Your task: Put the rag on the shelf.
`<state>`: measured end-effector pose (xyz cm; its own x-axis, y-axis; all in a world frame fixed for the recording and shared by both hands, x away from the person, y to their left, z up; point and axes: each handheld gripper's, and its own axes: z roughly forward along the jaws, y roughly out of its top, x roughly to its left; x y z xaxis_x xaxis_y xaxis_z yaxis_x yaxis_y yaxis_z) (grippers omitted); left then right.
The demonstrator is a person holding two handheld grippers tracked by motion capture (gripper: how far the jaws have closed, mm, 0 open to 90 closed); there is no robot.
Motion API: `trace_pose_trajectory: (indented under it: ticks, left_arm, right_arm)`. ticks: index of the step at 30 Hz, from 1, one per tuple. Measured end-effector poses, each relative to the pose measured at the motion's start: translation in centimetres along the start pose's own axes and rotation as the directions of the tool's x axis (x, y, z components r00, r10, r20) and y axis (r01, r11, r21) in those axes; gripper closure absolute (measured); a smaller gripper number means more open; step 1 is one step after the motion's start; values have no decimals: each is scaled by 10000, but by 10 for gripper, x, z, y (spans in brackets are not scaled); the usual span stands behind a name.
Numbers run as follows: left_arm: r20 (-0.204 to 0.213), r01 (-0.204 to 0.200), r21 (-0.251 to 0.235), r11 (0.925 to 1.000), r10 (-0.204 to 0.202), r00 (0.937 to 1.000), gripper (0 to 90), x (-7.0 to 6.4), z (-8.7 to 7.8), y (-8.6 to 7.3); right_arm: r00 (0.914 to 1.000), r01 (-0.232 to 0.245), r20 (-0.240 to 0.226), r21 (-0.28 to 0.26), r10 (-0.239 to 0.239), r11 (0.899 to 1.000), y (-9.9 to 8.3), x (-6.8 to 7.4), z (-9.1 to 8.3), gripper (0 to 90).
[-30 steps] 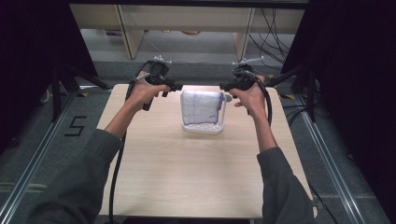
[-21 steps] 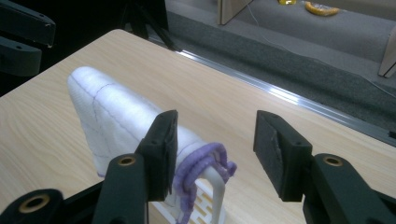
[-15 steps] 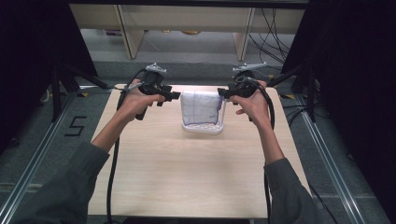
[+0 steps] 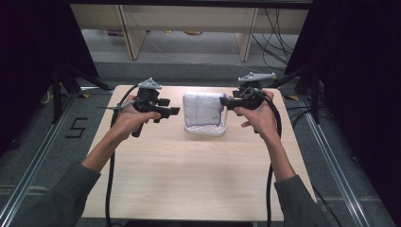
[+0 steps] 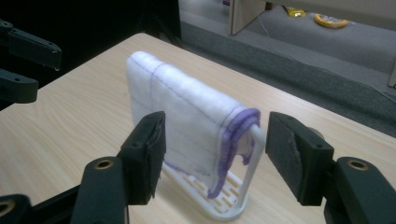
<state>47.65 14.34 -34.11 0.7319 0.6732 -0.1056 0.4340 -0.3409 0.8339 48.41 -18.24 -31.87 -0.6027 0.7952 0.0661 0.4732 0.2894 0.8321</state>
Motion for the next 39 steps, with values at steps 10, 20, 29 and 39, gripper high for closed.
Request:
trace_pose_trajectory:
  ticks: [10,20,29,39]
  left_arm:
    - [174,161,-382,9991,-154,9997,377,-10,-21,-21]
    - [289,21,-329,9995,-12,9996,347,-18,-30,-38]
    - [384,-276,-285,9992,287,9989,339,-34,-30,-54]
    - [553,-245,-145,9996,253,9982,314,-41,-27,-73]
  right_arm:
    - [9997,15,-239,-57,-16,10000,-20,10,-11,347]
    - [9980,-160,-620,-232,146,9996,-41,15,-10,317]
    - [9968,171,-770,-339,-197,9993,-56,28,-12,297]
    - [9950,308,-936,-449,-349,9985,-63,34,-12,292]
